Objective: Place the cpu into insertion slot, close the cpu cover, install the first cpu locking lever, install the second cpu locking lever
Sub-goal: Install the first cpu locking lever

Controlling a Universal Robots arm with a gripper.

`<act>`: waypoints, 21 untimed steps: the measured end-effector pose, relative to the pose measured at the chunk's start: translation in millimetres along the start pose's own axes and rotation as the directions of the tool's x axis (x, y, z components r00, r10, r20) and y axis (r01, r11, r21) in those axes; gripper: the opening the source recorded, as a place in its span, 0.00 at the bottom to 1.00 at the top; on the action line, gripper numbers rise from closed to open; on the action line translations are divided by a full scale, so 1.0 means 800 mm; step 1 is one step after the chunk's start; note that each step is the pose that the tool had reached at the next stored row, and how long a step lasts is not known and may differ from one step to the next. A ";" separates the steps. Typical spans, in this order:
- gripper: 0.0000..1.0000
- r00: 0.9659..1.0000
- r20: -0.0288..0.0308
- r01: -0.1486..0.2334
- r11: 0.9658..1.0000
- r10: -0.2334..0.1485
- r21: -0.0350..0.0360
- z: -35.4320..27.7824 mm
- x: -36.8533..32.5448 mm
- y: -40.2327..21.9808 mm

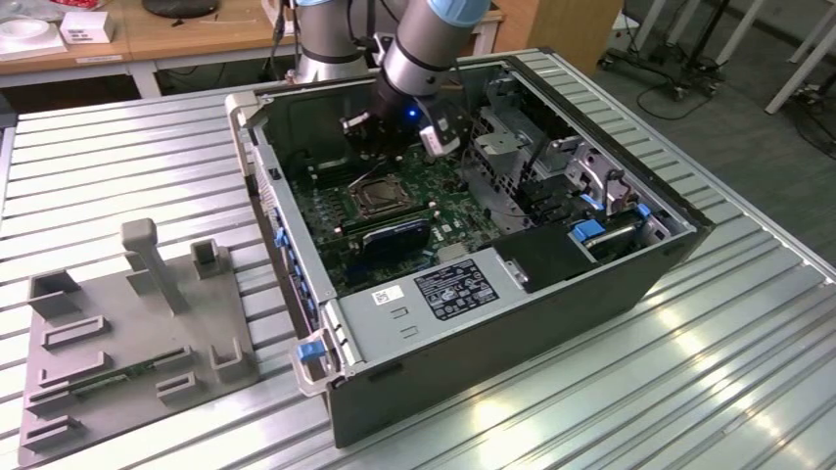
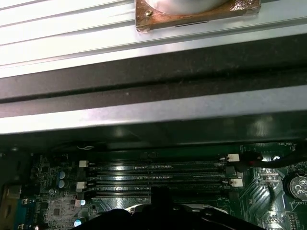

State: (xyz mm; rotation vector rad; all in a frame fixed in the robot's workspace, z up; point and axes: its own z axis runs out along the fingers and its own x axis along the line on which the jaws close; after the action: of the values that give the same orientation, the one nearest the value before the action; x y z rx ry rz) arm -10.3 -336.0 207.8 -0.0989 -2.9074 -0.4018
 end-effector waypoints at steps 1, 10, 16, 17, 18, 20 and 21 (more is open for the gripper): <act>0.11 1.000 0.000 0.000 1.000 0.000 0.000 0.0003 -0.0007 -0.0001; 0.11 1.000 0.000 0.000 1.000 0.000 -0.001 0.0041 -0.0053 -0.0010; 0.11 1.000 0.000 0.001 1.000 -0.001 -0.002 0.0077 -0.0078 -0.0019; 0.11 1.000 0.000 0.001 1.000 -0.001 -0.003 0.0081 -0.0082 -0.0020; 0.11 1.000 0.000 0.001 1.000 -0.001 -0.003 0.0086 -0.0085 -0.0021; 0.11 1.000 0.000 0.000 1.000 0.000 -0.003 0.0096 -0.0091 -0.0024; 0.11 1.000 0.000 0.000 1.000 0.000 -0.003 0.0100 -0.0094 -0.0026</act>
State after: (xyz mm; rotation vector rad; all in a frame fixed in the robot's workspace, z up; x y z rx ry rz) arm -4.7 -336.1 198.2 -0.0985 -2.9067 -0.4061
